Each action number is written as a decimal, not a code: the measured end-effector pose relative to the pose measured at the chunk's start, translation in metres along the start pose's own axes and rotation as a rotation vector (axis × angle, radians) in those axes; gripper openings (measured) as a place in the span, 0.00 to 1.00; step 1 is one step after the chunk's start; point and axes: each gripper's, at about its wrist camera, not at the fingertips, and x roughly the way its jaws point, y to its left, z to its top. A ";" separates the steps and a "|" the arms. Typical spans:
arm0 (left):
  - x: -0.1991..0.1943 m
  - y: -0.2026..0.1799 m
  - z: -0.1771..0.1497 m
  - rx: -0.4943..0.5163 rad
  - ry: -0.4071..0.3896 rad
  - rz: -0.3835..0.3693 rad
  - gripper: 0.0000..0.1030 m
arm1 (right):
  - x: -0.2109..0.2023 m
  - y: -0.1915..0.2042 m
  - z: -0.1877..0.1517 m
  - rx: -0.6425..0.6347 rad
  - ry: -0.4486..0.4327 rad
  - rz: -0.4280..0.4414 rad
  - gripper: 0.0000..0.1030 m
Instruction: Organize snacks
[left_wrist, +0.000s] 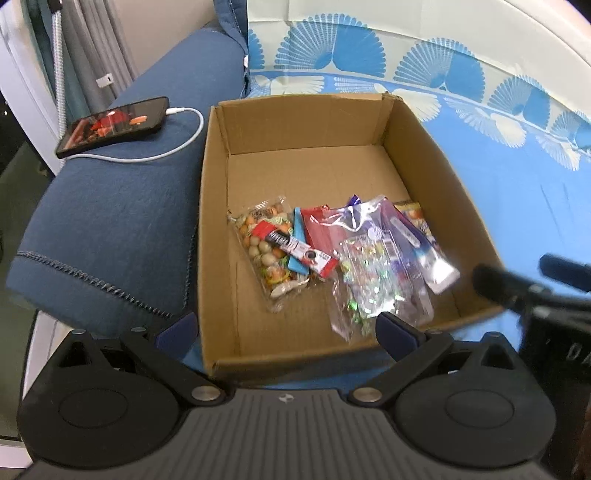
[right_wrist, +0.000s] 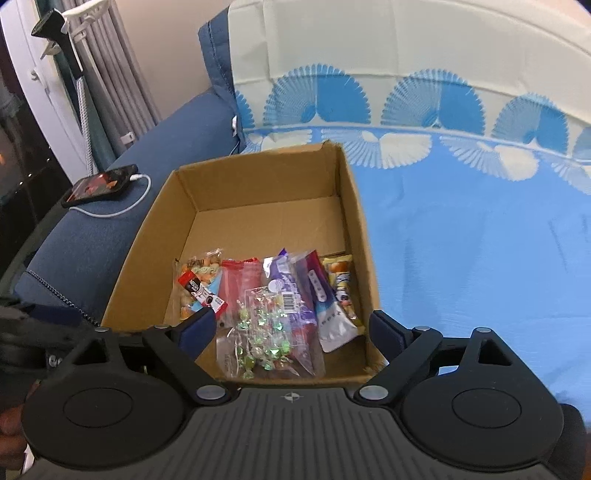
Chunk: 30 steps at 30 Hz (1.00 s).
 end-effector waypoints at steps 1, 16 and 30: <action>-0.004 -0.001 -0.004 0.005 -0.007 0.007 1.00 | -0.008 0.000 -0.002 0.001 -0.016 -0.007 0.91; -0.051 -0.006 -0.040 -0.018 -0.091 0.026 1.00 | -0.069 0.002 -0.037 -0.051 -0.109 -0.031 0.94; -0.072 -0.001 -0.049 -0.046 -0.132 0.055 1.00 | -0.096 0.014 -0.048 -0.122 -0.180 -0.026 0.96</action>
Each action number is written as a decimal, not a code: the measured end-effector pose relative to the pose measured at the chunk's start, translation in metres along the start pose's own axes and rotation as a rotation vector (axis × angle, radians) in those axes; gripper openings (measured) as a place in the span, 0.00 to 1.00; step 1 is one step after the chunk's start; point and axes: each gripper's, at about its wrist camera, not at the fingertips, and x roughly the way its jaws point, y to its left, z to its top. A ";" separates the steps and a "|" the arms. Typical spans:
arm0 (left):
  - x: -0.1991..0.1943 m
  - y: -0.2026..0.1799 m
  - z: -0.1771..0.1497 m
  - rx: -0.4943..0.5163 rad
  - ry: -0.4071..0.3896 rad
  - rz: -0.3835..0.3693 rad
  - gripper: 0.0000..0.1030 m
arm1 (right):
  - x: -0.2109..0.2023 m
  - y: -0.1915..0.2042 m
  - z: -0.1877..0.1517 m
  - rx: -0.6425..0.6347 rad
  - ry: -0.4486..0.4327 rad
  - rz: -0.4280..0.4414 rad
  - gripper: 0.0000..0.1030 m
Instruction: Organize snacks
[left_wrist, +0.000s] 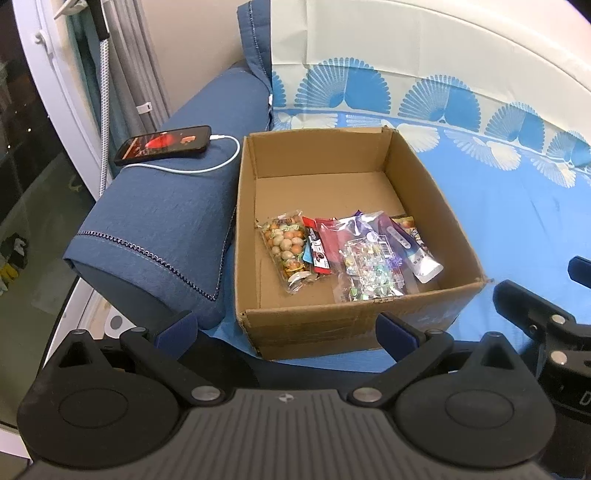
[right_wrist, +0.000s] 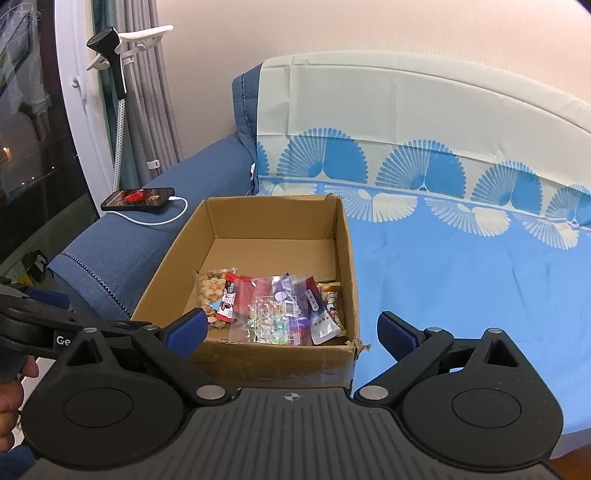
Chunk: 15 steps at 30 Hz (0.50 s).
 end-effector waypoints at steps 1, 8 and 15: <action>-0.001 0.001 0.000 -0.010 -0.009 0.008 1.00 | -0.001 0.000 0.000 0.000 -0.002 -0.001 0.96; -0.009 -0.001 0.001 0.005 -0.047 0.020 1.00 | -0.005 -0.002 -0.001 0.007 -0.014 -0.006 0.97; -0.009 -0.004 0.001 0.024 -0.034 0.044 1.00 | -0.008 -0.003 -0.001 0.013 -0.026 -0.010 1.00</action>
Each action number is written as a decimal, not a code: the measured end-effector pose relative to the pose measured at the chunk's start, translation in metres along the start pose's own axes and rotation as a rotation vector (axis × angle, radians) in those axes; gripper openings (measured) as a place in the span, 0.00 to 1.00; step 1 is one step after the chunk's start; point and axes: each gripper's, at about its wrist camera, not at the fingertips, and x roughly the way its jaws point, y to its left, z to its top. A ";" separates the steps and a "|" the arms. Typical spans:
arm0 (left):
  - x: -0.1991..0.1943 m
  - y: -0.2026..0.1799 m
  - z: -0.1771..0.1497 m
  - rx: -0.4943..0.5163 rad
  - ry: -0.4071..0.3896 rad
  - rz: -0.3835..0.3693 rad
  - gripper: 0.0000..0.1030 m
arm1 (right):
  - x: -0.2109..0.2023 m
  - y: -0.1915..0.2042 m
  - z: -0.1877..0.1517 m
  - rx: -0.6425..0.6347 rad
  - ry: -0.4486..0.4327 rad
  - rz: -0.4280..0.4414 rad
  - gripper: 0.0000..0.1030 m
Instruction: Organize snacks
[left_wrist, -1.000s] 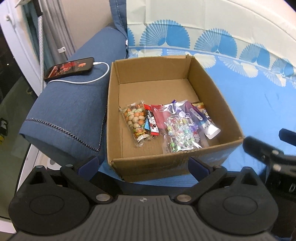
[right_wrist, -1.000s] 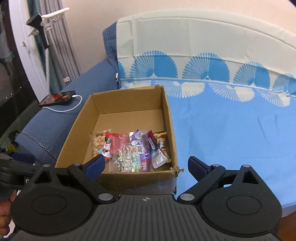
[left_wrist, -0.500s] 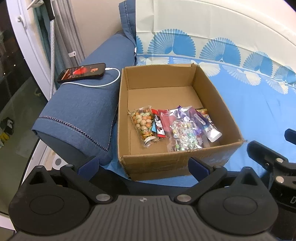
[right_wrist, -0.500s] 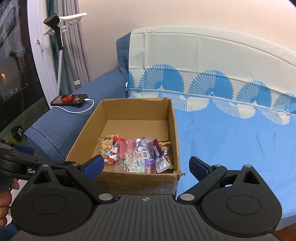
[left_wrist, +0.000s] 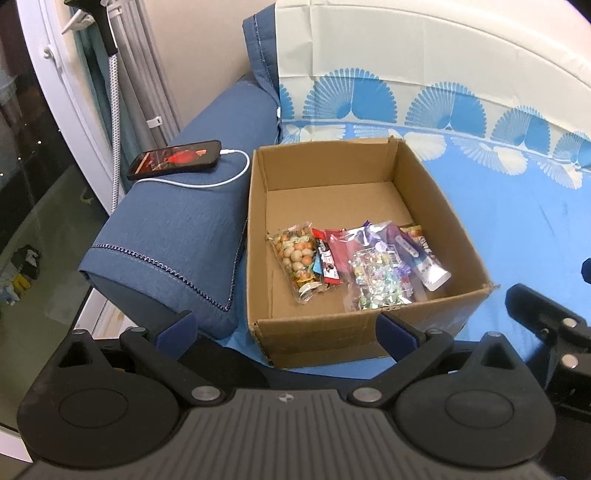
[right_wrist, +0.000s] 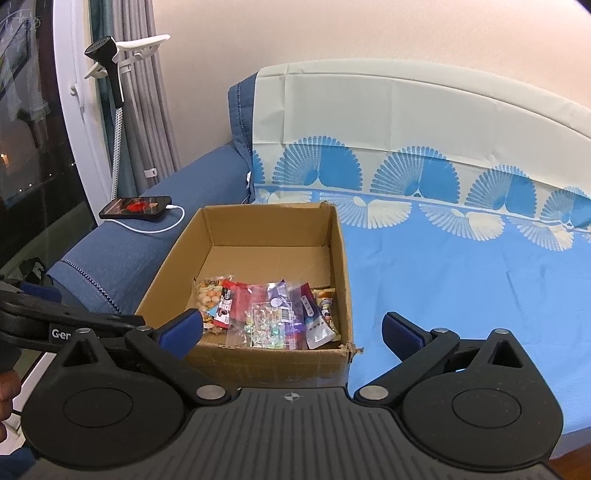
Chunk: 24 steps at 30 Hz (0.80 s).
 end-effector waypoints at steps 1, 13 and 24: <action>0.000 0.001 0.000 0.000 0.001 -0.002 1.00 | 0.000 0.000 0.000 0.002 0.000 0.000 1.00; 0.002 0.000 -0.001 0.010 0.010 -0.011 1.00 | 0.005 -0.006 0.000 0.033 0.032 -0.020 1.00; 0.003 0.001 -0.001 0.005 0.006 0.001 1.00 | 0.007 -0.005 -0.001 0.033 0.034 -0.021 1.00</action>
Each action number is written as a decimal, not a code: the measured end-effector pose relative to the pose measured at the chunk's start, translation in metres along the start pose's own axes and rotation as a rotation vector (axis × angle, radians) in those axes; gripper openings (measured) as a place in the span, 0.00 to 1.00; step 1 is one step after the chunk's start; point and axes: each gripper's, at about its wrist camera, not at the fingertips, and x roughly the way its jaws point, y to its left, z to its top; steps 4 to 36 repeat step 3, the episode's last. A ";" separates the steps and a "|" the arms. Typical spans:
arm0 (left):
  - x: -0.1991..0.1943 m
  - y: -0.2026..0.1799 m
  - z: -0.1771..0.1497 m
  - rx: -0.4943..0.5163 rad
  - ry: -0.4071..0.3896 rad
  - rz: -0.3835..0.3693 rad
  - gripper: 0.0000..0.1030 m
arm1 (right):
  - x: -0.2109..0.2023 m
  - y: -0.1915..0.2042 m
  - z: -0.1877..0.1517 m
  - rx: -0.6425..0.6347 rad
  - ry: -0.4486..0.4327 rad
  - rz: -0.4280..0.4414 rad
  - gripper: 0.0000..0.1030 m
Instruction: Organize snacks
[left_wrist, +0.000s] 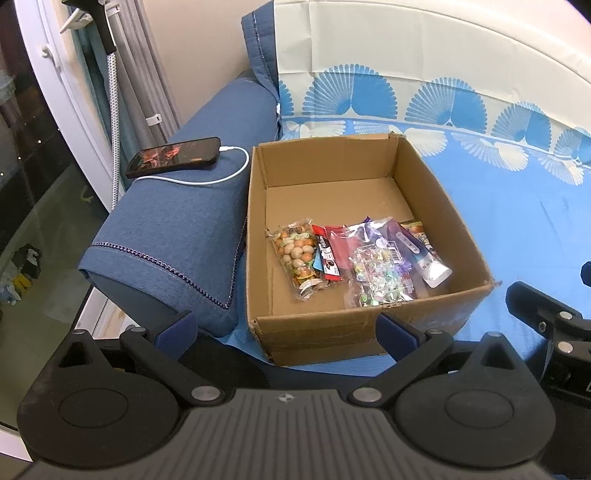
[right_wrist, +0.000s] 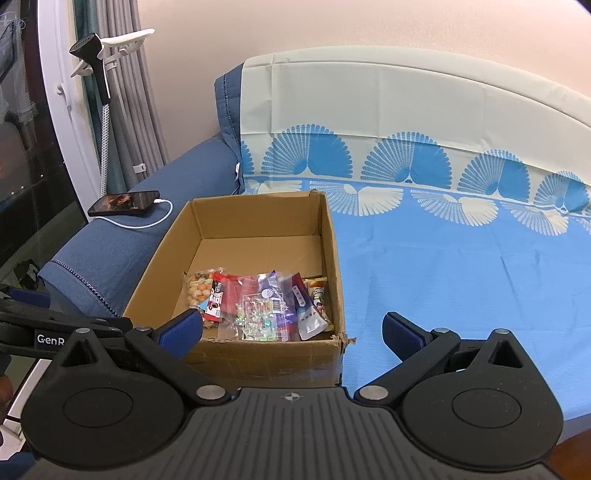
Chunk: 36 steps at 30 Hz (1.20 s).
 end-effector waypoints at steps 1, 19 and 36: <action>0.000 0.000 0.000 -0.002 -0.004 0.001 1.00 | 0.000 0.000 0.000 0.000 0.000 0.001 1.00; 0.000 0.001 0.000 -0.004 -0.005 0.000 1.00 | 0.001 -0.001 0.000 -0.003 -0.001 0.006 1.00; 0.000 0.001 0.000 -0.004 -0.005 0.000 1.00 | 0.001 -0.001 0.000 -0.003 -0.001 0.006 1.00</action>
